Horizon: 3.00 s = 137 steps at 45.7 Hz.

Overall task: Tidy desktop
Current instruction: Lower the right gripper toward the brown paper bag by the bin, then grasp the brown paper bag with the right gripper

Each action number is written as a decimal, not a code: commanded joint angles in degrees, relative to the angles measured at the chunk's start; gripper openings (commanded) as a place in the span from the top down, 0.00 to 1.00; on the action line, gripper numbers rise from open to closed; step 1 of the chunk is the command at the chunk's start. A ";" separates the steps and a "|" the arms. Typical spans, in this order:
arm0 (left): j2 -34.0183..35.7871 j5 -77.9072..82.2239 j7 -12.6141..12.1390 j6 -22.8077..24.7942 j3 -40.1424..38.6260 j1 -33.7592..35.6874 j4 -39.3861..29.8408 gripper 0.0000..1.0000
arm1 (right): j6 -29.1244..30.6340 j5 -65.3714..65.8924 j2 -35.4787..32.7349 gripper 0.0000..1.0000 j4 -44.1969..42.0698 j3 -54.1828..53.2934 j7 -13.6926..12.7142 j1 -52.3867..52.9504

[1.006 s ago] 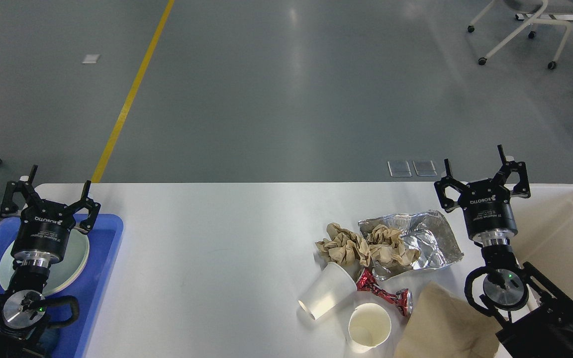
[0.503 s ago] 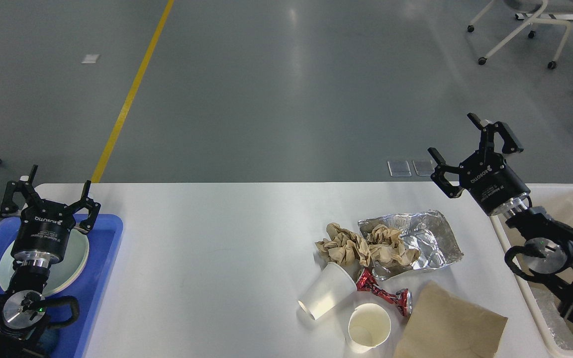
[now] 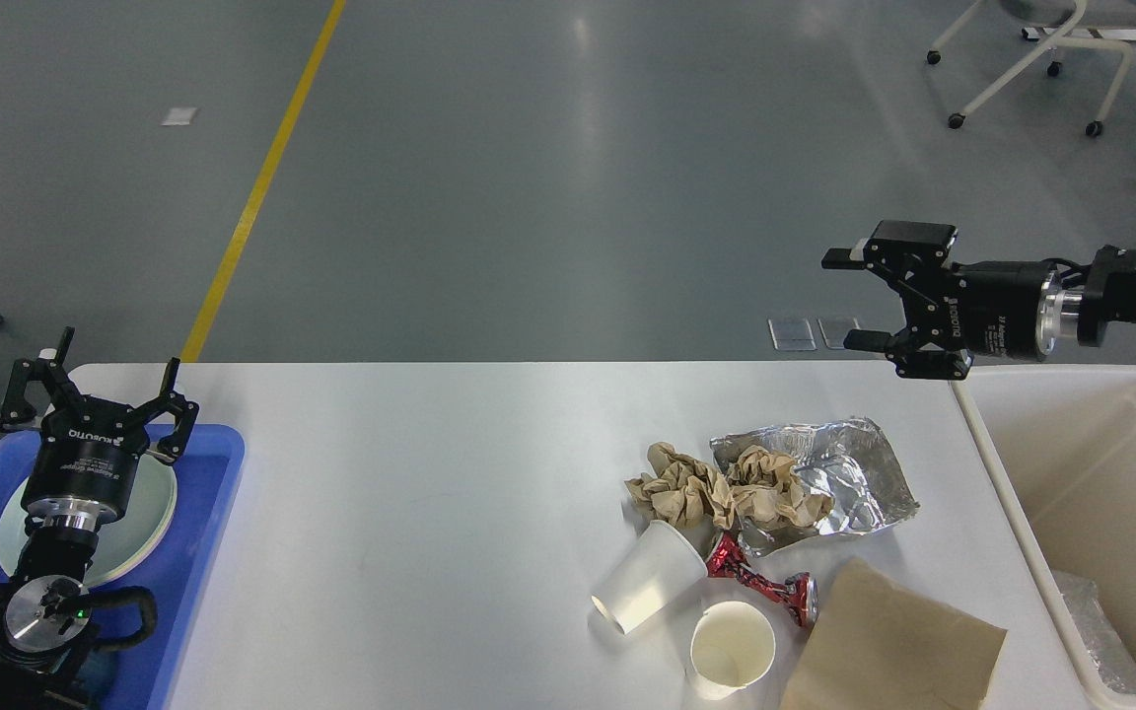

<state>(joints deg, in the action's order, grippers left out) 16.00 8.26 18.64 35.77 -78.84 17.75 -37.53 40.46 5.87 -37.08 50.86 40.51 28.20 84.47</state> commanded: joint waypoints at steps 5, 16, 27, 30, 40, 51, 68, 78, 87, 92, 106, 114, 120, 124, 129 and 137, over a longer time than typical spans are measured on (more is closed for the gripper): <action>0.00 0.00 0.00 0.00 0.00 0.00 0.00 0.03 | 1.55 -0.16 9.30 0.00 9.60 23.55 -1.30 18.79; 0.00 0.00 0.00 0.00 0.00 0.00 0.00 0.03 | 1.90 -5.42 15.98 0.00 24.79 26.11 -32.46 34.68; 0.00 0.00 0.00 0.00 0.00 0.00 0.00 0.03 | 1.20 -7.36 19.32 0.00 38.96 29.27 -41.73 47.35; 0.00 0.00 0.00 0.00 0.00 0.00 0.00 0.03 | 0.68 -8.77 20.03 0.00 41.51 31.73 -41.82 50.08; 0.00 0.00 0.00 0.00 0.00 0.00 0.00 0.03 | -2.67 -12.64 19.68 0.00 44.77 40.34 -41.82 54.22; 0.00 0.00 0.00 0.00 0.00 0.00 0.00 0.03 | -2.40 -12.99 17.57 0.00 46.44 40.43 -40.94 54.13; 0.00 0.00 0.08 0.00 0.00 0.00 0.00 0.03 | -2.67 -8.34 7.91 0.00 47.85 39.91 -39.37 44.03; 0.00 0.00 0.08 0.00 0.00 0.00 0.00 0.03 | -11.35 -7.89 3.33 0.00 47.49 38.42 -37.61 32.70; 0.00 0.00 0.00 0.00 0.00 0.00 0.00 0.03 | -23.22 -5.00 3.68 0.00 47.58 35.87 -32.34 20.74; 0.00 0.00 0.00 0.00 0.00 0.00 0.00 0.03 | -25.60 -1.66 4.74 0.00 47.67 35.43 -28.03 16.52; 0.00 0.00 0.00 0.00 0.00 0.00 0.00 0.03 | -36.15 -0.42 7.37 0.00 46.61 33.93 -27.58 6.85; 0.00 0.00 0.00 0.00 0.00 0.00 0.00 0.03 | -42.65 -0.86 9.66 0.00 45.82 31.56 -27.67 0.96; 0.00 0.00 0.00 0.00 0.00 0.00 0.00 0.03 | -45.03 -1.04 10.10 0.00 45.74 31.12 -27.67 -0.18; 0.00 0.00 0.00 0.00 0.00 0.00 0.00 0.03 | -45.38 -1.13 10.71 0.00 45.39 27.52 -27.67 -2.38; 0.00 0.00 0.00 0.00 0.00 0.00 0.00 0.03 | -47.40 -1.21 12.55 0.00 43.28 25.58 -27.76 -5.63; 0.00 0.00 0.00 0.00 0.00 0.00 0.00 0.03 | -50.74 -4.72 13.79 0.30 42.48 25.49 -27.76 -7.39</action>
<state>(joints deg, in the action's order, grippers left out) 16.00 8.26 18.63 35.77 -78.84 17.75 -37.53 -8.46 3.71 -23.77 93.81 66.10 0.44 77.83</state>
